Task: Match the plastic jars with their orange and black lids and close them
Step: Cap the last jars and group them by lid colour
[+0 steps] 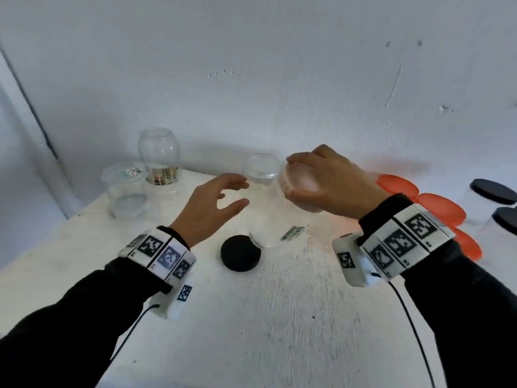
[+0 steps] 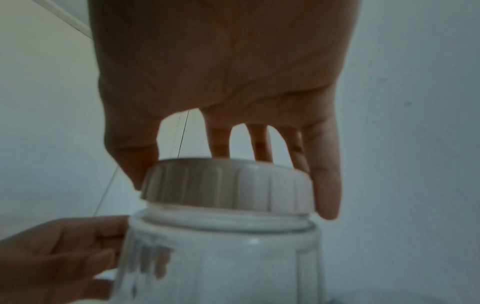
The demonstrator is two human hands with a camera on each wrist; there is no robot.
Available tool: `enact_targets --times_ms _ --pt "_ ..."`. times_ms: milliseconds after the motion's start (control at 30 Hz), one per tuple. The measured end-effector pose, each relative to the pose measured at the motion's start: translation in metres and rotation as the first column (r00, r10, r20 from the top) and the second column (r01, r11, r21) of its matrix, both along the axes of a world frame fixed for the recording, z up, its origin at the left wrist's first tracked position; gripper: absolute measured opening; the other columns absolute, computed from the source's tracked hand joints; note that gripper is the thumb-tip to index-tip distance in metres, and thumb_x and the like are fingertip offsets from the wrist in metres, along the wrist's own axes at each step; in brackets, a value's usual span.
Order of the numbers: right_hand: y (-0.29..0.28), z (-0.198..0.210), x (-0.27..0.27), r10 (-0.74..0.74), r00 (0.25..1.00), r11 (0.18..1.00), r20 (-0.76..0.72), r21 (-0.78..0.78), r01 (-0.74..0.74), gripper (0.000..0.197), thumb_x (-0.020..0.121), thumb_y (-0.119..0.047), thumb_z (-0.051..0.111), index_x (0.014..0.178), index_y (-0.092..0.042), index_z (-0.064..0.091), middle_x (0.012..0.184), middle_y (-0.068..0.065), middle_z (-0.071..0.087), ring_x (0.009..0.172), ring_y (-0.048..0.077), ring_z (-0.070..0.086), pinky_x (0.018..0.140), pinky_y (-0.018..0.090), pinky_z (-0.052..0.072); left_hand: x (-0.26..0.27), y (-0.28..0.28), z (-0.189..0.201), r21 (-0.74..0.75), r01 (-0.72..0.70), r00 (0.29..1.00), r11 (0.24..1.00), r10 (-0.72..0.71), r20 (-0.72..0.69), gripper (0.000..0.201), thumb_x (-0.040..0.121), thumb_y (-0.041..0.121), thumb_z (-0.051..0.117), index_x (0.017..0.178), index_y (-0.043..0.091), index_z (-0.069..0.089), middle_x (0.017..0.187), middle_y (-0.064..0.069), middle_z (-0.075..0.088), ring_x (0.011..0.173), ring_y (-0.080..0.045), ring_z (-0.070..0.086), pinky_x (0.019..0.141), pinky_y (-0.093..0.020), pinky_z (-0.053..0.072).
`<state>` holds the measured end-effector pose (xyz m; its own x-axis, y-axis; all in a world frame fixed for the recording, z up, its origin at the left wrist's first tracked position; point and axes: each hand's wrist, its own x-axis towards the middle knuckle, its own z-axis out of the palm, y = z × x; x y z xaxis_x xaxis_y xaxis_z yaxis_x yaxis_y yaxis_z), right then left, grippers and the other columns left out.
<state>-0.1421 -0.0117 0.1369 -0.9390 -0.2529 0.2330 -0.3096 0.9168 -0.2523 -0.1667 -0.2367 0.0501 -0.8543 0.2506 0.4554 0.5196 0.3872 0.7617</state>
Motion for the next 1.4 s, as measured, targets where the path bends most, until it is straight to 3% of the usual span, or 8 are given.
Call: enact_targets --times_ms 200,367,467,567,700,767,1067,1400 --pt "-0.049 -0.023 -0.031 0.081 0.996 0.988 -0.029 -0.129 -0.084 0.059 0.077 -0.055 0.058 0.132 -0.040 0.042 0.130 -0.009 0.039 0.115 0.021 0.047 0.093 0.039 0.045 -0.013 -0.086 0.004 -0.162 -0.357 0.888 0.920 0.280 -0.366 0.039 0.081 0.035 0.049 0.103 0.007 0.063 0.102 -0.004 0.062 0.096 -0.013 0.049 0.082 -0.023 0.038" --pt "-0.087 -0.042 -0.053 0.143 0.989 0.988 -0.043 -0.055 -0.145 0.056 0.082 -0.050 0.056 0.135 -0.042 0.038 0.136 -0.011 0.034 0.121 0.022 0.039 0.091 0.034 0.038 -0.028 -0.140 0.005 -0.301 -0.533 0.830 0.790 0.419 -0.370 0.054 0.077 0.050 0.046 0.107 0.008 0.060 0.109 -0.008 0.061 0.104 -0.025 0.050 0.084 -0.042 0.045" --pt "-0.100 -0.050 -0.063 0.225 0.969 0.955 -0.101 0.220 -0.199 0.050 0.090 -0.031 0.053 0.137 -0.032 0.038 0.142 -0.004 0.033 0.126 0.029 0.034 0.090 0.037 0.037 -0.035 -0.153 0.002 -0.345 -0.549 0.831 0.761 0.451 -0.326 0.065 0.073 0.059 0.051 0.114 0.008 0.058 0.119 -0.008 0.058 0.112 -0.025 0.049 0.089 -0.041 0.042" --pt "-0.114 -0.056 -0.075 0.343 0.936 0.858 -0.079 0.431 -0.278 0.046 0.082 -0.005 0.064 0.126 -0.009 0.052 0.135 0.017 0.046 0.122 0.046 0.041 0.084 0.061 0.045 -0.044 -0.156 -0.003 -0.387 -0.552 0.834 0.739 0.491 -0.252 0.069 0.074 0.058 0.062 0.124 0.011 0.053 0.133 -0.005 0.050 0.124 -0.022 0.041 0.097 -0.039 0.036" --pt "-0.120 -0.064 -0.099 0.269 0.961 0.949 0.058 0.155 -0.275 0.084 0.076 -0.052 0.062 0.145 -0.034 0.018 0.154 0.002 0.017 0.139 0.037 0.017 0.103 0.054 0.035 -0.053 -0.157 -0.008 -0.410 -0.504 0.852 0.760 0.514 -0.095 0.075 0.075 0.057 0.061 0.135 0.017 0.041 0.145 0.001 0.036 0.132 -0.016 0.030 0.104 -0.039 0.033" --pt "-0.124 -0.073 -0.108 0.281 0.957 0.940 0.075 0.182 -0.290 0.102 0.071 -0.050 0.070 0.147 -0.036 0.004 0.155 -0.001 0.005 0.141 0.034 0.007 0.108 0.051 0.031 -0.056 -0.159 -0.010 -0.396 -0.465 0.865 0.792 0.501 -0.013 0.083 0.071 0.065 0.060 0.136 0.018 0.039 0.142 0.001 0.039 0.128 -0.015 0.034 0.102 -0.040 0.036" --pt "-0.144 -0.071 -0.149 0.241 0.969 0.940 0.053 0.236 -0.247 0.107 0.071 -0.040 0.076 0.148 -0.033 0.002 0.157 -0.004 -0.001 0.145 0.020 -0.005 0.118 0.046 0.005 -0.064 -0.165 -0.015 -0.288 -0.429 0.898 0.856 0.439 -0.034 0.079 0.063 0.057 0.066 0.126 0.014 0.048 0.124 0.000 0.049 0.106 -0.008 0.037 0.085 -0.021 0.032" --pt "-0.167 -0.071 -0.211 0.197 0.979 0.966 -0.056 0.184 -0.184 0.097 0.067 -0.034 0.080 0.146 -0.020 0.024 0.152 0.004 0.022 0.140 0.023 0.020 0.115 0.045 0.017 -0.067 -0.167 -0.020 -0.252 -0.421 0.905 0.871 0.422 -0.053 0.071 0.065 0.047 0.078 0.124 0.017 0.050 0.119 0.006 0.049 0.104 -0.007 0.040 0.078 -0.010 0.030"
